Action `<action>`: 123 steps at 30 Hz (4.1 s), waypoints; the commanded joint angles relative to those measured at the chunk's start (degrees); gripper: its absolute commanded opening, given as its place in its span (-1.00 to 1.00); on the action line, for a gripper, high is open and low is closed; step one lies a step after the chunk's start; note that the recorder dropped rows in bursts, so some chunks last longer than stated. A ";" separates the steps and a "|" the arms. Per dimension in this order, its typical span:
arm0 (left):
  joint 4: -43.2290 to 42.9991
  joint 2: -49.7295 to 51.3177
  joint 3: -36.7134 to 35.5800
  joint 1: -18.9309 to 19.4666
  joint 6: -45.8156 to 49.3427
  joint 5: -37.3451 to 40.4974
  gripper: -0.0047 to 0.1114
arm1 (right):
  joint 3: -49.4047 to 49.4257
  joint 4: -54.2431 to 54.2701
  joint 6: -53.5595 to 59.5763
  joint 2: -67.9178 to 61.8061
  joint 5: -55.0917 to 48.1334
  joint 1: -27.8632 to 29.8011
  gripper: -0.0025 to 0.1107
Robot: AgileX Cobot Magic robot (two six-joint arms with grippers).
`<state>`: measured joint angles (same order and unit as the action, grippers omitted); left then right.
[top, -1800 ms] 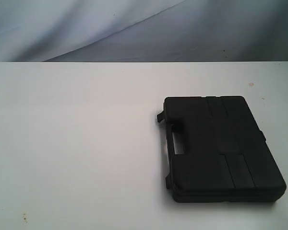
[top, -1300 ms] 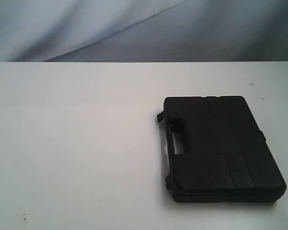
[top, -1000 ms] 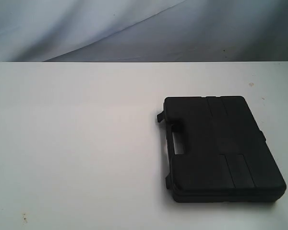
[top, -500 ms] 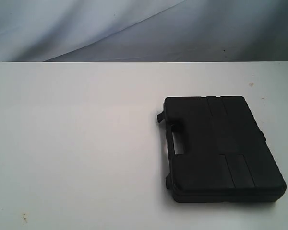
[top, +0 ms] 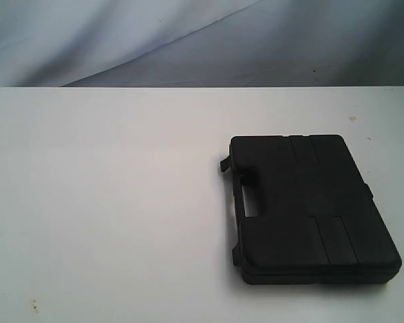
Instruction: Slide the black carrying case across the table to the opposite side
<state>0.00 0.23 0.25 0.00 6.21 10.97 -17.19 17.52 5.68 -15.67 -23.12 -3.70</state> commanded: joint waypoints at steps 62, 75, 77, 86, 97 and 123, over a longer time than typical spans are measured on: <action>0.81 -0.23 -0.25 0.00 -0.04 -0.52 -0.92 | -48.98 -19.71 -31.02 -85.21 -15.04 -39.19 -0.96; 0.81 -0.23 -0.25 0.00 -0.04 -0.52 -0.92 | -48.98 -20.41 -31.02 -88.66 -11.11 -39.07 -0.58; 0.81 -0.23 -0.25 0.00 -0.04 -0.52 -0.92 | -48.98 -20.41 -31.02 -88.66 -10.39 -38.84 -0.45; 0.81 -0.23 -0.25 0.00 -0.04 -0.52 -0.92 | -48.98 -21.33 -31.02 -88.75 -7.75 -38.00 -0.25; 0.81 -0.23 -0.25 0.00 -0.04 -0.52 -0.92 | -48.98 -21.33 -31.02 -93.32 -7.62 -37.46 -0.25; 0.81 -0.23 -0.25 0.00 -0.04 -0.52 -0.92 | -48.98 -19.82 -31.48 -98.06 -0.26 -37.46 -0.37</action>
<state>0.00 0.23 0.25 0.00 6.21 10.97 -65.86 -2.51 -25.83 -113.38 -24.67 -41.59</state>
